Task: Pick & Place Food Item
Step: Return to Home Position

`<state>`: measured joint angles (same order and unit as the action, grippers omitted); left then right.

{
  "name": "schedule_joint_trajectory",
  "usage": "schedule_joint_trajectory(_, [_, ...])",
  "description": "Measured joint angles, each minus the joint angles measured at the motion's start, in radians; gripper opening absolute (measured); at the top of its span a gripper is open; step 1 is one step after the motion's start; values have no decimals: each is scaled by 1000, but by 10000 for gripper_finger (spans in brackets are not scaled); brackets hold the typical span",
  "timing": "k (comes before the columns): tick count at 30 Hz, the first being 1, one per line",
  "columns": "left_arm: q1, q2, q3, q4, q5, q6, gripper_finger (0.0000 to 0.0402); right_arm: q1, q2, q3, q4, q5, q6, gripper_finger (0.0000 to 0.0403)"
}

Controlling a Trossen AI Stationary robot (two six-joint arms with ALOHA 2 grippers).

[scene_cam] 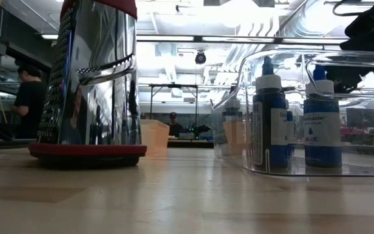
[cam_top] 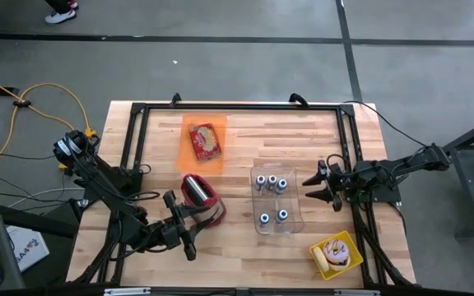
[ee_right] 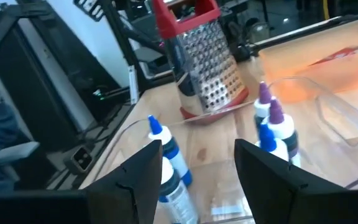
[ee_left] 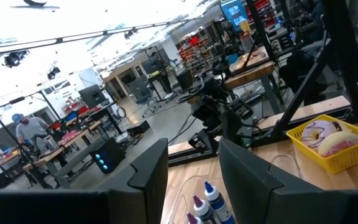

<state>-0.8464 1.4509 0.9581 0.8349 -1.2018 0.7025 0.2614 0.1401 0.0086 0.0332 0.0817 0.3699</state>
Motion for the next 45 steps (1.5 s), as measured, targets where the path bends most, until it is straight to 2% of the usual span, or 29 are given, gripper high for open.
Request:
schedule_joint_trajectory(9, [0, 0, 0, 0, 10, 0, 136, 1, 0, 0, -21, -89, 14, 188])
schedule_joint_trajectory(45, [-8, 0, 0, 0, 20, 8, 136, 0, 0, -2, -22, -85, -8, 188])
